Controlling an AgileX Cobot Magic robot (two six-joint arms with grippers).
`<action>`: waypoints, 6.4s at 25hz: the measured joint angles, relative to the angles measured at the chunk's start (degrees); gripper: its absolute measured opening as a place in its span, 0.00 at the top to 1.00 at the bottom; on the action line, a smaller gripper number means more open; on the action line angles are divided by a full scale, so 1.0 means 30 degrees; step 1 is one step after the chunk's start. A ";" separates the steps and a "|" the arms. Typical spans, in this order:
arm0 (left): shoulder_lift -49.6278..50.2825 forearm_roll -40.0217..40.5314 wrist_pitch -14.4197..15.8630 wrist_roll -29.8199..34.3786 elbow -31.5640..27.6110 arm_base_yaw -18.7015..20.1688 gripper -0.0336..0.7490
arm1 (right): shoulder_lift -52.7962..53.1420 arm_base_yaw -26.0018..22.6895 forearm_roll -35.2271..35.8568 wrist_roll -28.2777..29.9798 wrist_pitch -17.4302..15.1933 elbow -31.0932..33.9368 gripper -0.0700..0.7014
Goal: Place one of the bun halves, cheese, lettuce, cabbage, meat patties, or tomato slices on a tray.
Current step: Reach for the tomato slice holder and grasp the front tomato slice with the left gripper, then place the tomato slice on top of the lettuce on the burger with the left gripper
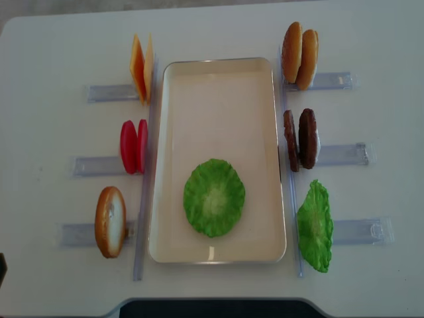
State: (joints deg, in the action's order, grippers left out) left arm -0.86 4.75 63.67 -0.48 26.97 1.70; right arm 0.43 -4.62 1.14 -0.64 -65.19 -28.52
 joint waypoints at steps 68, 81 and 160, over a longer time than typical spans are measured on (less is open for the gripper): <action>2.7747 -0.1084 -0.2129 -0.1930 1.2769 0.0000 0.54 | 0.0000 0.0000 0.0000 -0.0001 0.0000 0.0005 0.43; 2.9763 -0.1285 -0.2358 -0.1866 1.4237 0.1169 0.52 | 0.0000 0.0000 0.0000 -0.0001 0.0000 0.0005 0.43; 3.4759 0.0151 -0.2206 -0.4652 1.4260 0.6651 0.88 | 0.0000 0.0000 0.0000 -0.0001 0.0000 0.0005 0.43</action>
State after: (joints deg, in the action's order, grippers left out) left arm 103.41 5.21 57.05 -14.43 69.75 21.66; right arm 0.43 -4.62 1.14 -0.64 -65.19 -28.50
